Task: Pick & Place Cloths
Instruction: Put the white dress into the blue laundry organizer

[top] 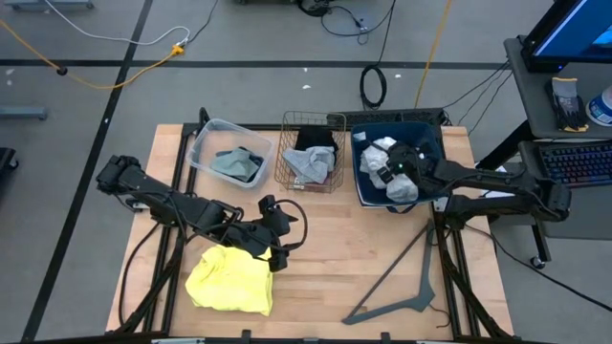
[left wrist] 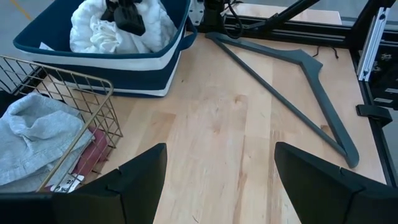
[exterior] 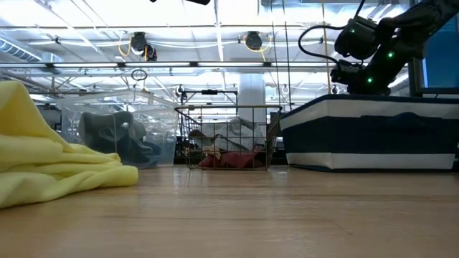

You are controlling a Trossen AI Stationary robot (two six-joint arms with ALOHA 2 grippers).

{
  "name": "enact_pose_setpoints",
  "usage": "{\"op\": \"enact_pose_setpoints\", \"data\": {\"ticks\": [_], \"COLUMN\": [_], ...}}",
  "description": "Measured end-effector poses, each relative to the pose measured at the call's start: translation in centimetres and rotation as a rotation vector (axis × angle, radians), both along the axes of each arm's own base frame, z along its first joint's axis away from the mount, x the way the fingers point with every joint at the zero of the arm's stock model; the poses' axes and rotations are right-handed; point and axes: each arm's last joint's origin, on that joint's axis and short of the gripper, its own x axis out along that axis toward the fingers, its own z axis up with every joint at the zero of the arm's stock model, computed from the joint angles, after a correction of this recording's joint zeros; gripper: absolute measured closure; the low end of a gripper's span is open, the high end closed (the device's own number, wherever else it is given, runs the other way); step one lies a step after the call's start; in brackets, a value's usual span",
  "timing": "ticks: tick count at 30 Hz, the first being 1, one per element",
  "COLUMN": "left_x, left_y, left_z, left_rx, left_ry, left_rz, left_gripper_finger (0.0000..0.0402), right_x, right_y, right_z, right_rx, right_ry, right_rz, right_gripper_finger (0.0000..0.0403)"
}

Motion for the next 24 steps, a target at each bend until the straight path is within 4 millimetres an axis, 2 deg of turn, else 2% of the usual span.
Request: {"op": "enact_pose_setpoints", "data": {"ticks": [7,13,18,24], "left_x": [0.0,-0.3,-1.0,-2.0], "left_y": [-0.2,-0.4,-0.1,0.3], "left_z": [-0.1,-0.5,-1.2,-2.1], "left_rx": [-0.05,-0.074,-0.071,-0.099], "left_ry": [0.024,0.087,0.189,0.315], "left_rz": [-0.061,-0.135,-0.119,-0.035], "left_gripper_finger": [0.0103,0.0103,0.0103,0.0103], "right_x": [0.0,0.6,0.7,0.1], "right_y": [-0.1,0.0,0.2,0.5], "right_z": [0.3,1.9,2.9,3.8], "right_rx": [0.009,0.073,0.102,0.069], "right_ry": [-0.034,-0.139,-0.203,-0.244], "right_rz": [0.014,0.119,0.183,0.19], "right_gripper_finger": [0.0176,0.0124,0.0101,0.0102]}}
